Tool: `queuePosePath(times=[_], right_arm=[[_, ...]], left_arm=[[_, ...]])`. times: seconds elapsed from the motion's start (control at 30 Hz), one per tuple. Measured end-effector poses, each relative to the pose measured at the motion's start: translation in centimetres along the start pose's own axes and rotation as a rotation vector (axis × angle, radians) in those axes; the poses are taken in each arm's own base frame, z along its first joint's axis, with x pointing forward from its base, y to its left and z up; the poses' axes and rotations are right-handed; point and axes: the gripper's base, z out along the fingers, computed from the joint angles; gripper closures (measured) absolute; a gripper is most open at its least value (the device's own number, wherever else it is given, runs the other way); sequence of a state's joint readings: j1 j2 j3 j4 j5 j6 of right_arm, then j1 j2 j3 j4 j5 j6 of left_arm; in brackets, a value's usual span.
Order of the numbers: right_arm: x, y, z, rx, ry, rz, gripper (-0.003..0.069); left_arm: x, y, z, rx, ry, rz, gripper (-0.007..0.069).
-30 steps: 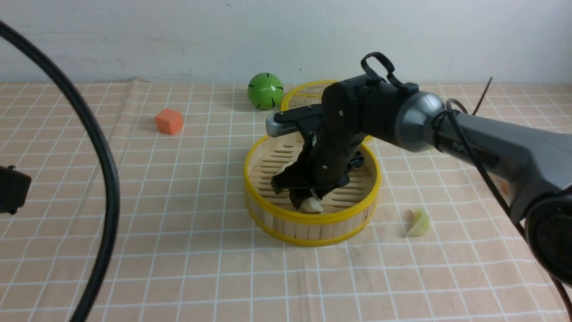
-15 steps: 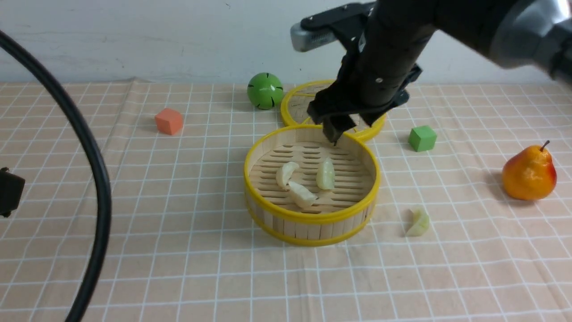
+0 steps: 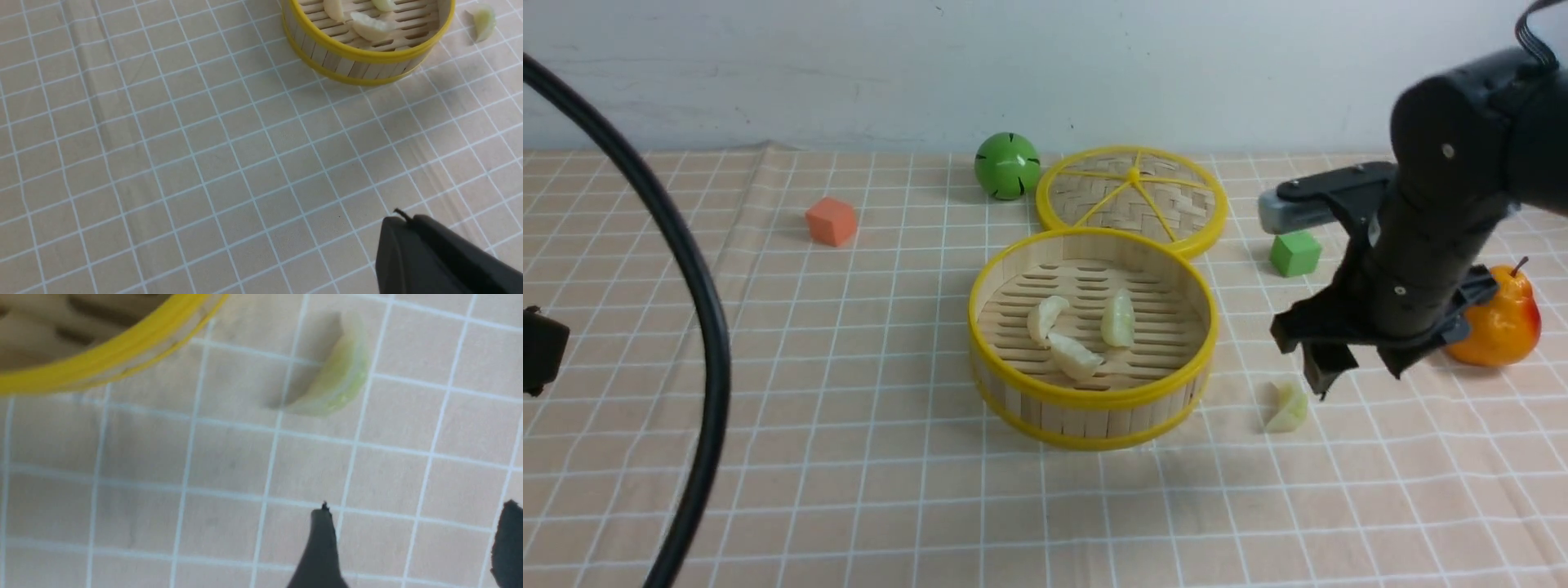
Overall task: Put the dumplings into the steamer on the table with the brown tablecloth.
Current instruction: 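Reach for and grasp a dumpling lying on the table beside the steamer, then place the dumpling in the bamboo steamer basket with the right gripper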
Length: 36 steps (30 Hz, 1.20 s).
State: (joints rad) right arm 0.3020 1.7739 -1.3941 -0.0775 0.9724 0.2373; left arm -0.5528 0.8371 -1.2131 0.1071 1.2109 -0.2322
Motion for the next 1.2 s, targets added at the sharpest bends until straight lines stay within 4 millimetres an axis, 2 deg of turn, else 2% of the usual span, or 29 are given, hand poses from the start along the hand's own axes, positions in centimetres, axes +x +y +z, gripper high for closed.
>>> queuePosePath(times=[0.17, 0.33, 0.47, 0.57, 0.6, 0.63, 0.77, 0.8, 0.97, 1.07, 1.1, 1.13, 1.2], right_arm=[[-1.0, -0.9, 3.0, -0.026, -0.059, 0.12, 0.0134], [-1.5, -0.5, 7.0, -0.049, -0.049, 0.16, 0.0134], [-1.3, -0.3, 9.2, -0.048, -0.015, 0.169, 0.0148], [-1.2, -0.3, 9.8, -0.045, -0.003, 0.169, 0.0197], [-1.2, -0.3, 9.8, -0.046, -0.004, 0.169, 0.0197], [-1.2, -0.3, 9.8, -0.046, -0.004, 0.169, 0.0226], [-1.1, -0.3, 9.8, -0.045, 0.003, 0.158, 0.0435], [-1.1, -0.3, 9.8, -0.046, 0.005, 0.152, 0.0456], [-1.7, 0.0, 8.6, -0.075, 0.009, 0.114, 0.0446], [-3.4, 1.1, 5.7, -0.13, -0.055, 0.049, 0.0446], [-3.6, 1.2, 5.5, -0.135, -0.064, 0.044, 0.0446], [-4.7, 2.3, 3.8, -0.164, -0.106, -0.009, 0.0446], [-5.9, 3.8, 1.9, -0.197, -0.164, -0.072, 0.0446]], left_arm=[[0.0, 0.0, 0.0, 0.0, 0.0, 0.0, 0.0618], [0.0, 0.1, 0.0, -0.008, -0.002, 0.003, 0.061], [0.0, 0.1, 0.0, -0.013, -0.003, 0.005, 0.061], [0.0, 0.1, 0.0, -0.015, -0.004, 0.006, 0.061], [0.0, 0.1, 0.0, -0.015, -0.004, 0.006, 0.061], [0.0, 0.1, 0.0, -0.015, -0.004, 0.006, 0.061], [0.0, 0.1, 0.0, -0.015, -0.004, 0.006, 0.0607], [0.0, 0.1, 0.0, -0.016, -0.004, 0.006, 0.0607], [0.0, 0.1, 0.0, -0.016, -0.003, 0.006, 0.0605], [0.0, 0.1, 0.0, -0.016, -0.003, 0.006, 0.0605], [0.0, 0.1, 0.0, -0.016, -0.003, 0.006, 0.0605], [0.0, 0.2, 0.0, -0.017, -0.003, 0.007, 0.0605], [0.0, 0.2, 0.0, -0.017, -0.003, 0.007, 0.0605]])
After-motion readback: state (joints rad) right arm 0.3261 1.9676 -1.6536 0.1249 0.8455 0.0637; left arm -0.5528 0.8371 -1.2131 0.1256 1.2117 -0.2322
